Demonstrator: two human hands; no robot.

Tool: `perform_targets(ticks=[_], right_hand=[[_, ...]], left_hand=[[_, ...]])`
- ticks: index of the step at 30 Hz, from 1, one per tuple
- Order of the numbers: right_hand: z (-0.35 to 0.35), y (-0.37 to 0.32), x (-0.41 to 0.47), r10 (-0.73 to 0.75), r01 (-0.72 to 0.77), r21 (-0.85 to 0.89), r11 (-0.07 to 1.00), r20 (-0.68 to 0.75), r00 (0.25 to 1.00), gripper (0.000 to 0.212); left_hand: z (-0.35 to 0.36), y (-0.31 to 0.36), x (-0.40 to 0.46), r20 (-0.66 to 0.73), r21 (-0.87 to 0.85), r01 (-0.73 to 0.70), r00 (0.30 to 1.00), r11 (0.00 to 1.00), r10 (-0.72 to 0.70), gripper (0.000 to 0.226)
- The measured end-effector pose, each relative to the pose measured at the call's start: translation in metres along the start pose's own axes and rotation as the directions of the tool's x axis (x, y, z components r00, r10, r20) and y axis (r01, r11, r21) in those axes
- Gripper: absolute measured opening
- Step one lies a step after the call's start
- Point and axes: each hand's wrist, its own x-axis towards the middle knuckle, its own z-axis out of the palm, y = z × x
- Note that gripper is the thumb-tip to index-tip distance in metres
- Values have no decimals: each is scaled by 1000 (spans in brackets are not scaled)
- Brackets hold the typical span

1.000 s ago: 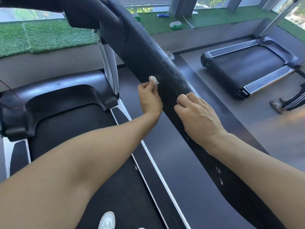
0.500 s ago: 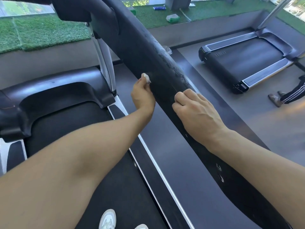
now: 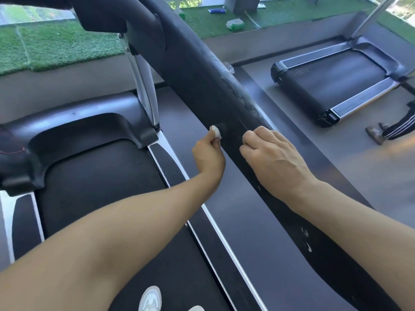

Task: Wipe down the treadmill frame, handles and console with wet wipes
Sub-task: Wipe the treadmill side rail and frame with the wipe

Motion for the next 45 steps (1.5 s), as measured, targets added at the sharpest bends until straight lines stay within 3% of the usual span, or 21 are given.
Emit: perform_targets(ticks=[11,14,16,21,27,30,34,37,40,43,45], right_hand=[[0,-1,-3,-46,47,8,999,-58,997,38],[-7,-1,-5,-71,73,18,997,-60,996,36],[-12,1,-9,-68,70,32,997,-48,997,21],[-30,4,-35,-15,12,71,997,47,999,27],[-44,13,-65,-48,40,87,995,90,995,19],[-45,12,-69,-50,45,51,998,109,993,25],[-43,13,-67,-64,62,19,998,132,989,24],[-41,13,-65,-73,73,11,997,129,989,22],[-40,14,-65,-76,73,35,997,108,991,21],[-37,15,-66,-86,83,59,995,60,994,16],[-35,15,-67,-100,98,58,993,35,994,23]], left_hand=[[-3,-1,-39,153,-15,-68,986,998,70,29],[-2,3,-55,152,-37,-73,985,997,78,32],[0,6,-64,141,-53,-75,987,996,82,32],[11,11,-94,77,-80,-99,992,992,105,38],[14,13,-128,84,-149,-148,983,978,162,25],[20,18,-120,-20,-199,-137,991,970,135,26],[16,37,-74,-183,-118,-114,979,986,91,40],[7,44,-45,-210,-39,-146,968,989,135,42],[10,38,-63,-166,10,-168,972,986,167,33],[13,22,-103,-37,-4,-239,970,971,239,27],[13,16,-114,17,-41,-266,964,963,266,25]])
